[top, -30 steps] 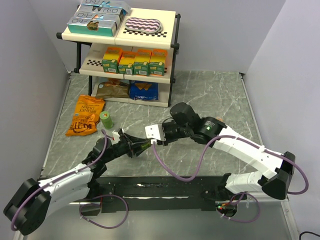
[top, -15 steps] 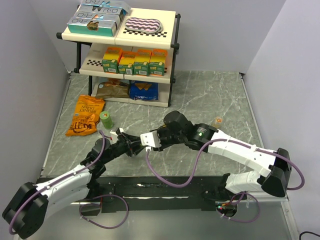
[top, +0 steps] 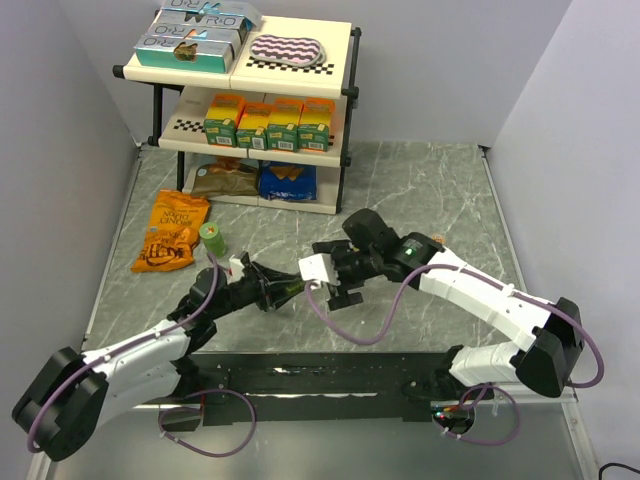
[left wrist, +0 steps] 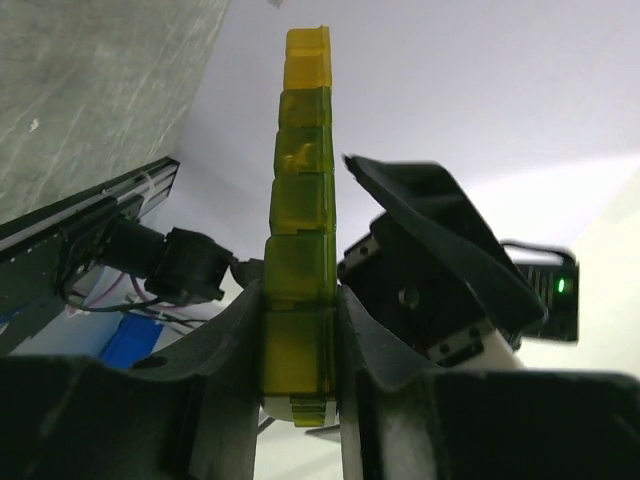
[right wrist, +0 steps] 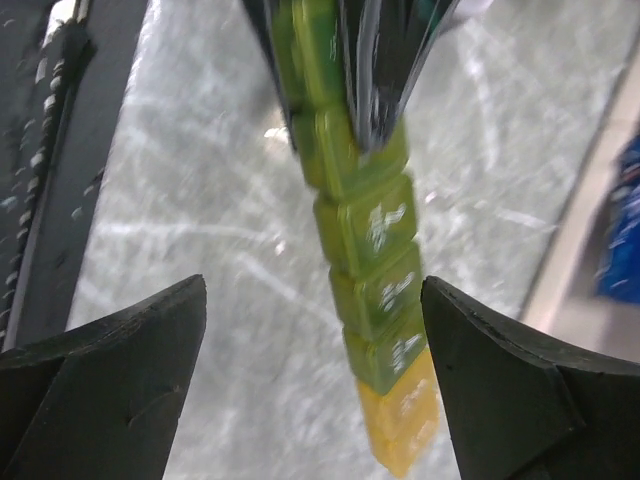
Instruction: Sort the pills into containers
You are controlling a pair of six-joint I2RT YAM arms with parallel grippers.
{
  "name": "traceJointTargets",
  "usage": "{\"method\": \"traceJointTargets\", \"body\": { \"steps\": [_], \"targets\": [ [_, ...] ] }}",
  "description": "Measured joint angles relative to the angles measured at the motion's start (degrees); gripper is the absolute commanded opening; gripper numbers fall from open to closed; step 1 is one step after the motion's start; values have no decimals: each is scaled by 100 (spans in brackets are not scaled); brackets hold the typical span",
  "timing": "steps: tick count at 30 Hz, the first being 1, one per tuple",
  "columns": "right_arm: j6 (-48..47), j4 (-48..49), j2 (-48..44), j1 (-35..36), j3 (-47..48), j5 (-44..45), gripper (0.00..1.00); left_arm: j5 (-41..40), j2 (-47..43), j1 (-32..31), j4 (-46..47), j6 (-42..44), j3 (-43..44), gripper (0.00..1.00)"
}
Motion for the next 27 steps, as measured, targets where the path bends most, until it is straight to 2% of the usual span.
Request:
{"method": "traceJointTargets", "body": {
  "steps": [3, 9, 13, 16, 21, 24, 25, 27],
  "targets": [
    [-17, -365, -4, -243, 63, -304, 93, 323, 162, 31, 24, 352, 190, 1],
    [170, -398, -9, -262, 96, -435, 89, 903, 345, 39, -382, 1414, 732, 1],
    [334, -393, 4, -262, 96, -564, 77, 1174, 365, 37, -446, 1867, 1040, 1],
    [407, -411, 24, -262, 96, -647, 65, 1351, 424, 37, -439, 2057, 1080, 1],
    [485, -555, 63, -374, 120, -850, 53, 1611, 546, 33, -507, 2376, 1121, 1],
    [481, -678, 76, -446, 192, -997, 35, 1727, 570, 28, -649, 2632, 1248, 1],
    [483, -706, 74, -468, 212, -1034, 26, 1753, 581, 28, -719, 2706, 1309, 1],
    [472, -737, 76, -487, 223, -1069, 21, 1781, 590, 28, -883, 2841, 1408, 2]
  ]
}}
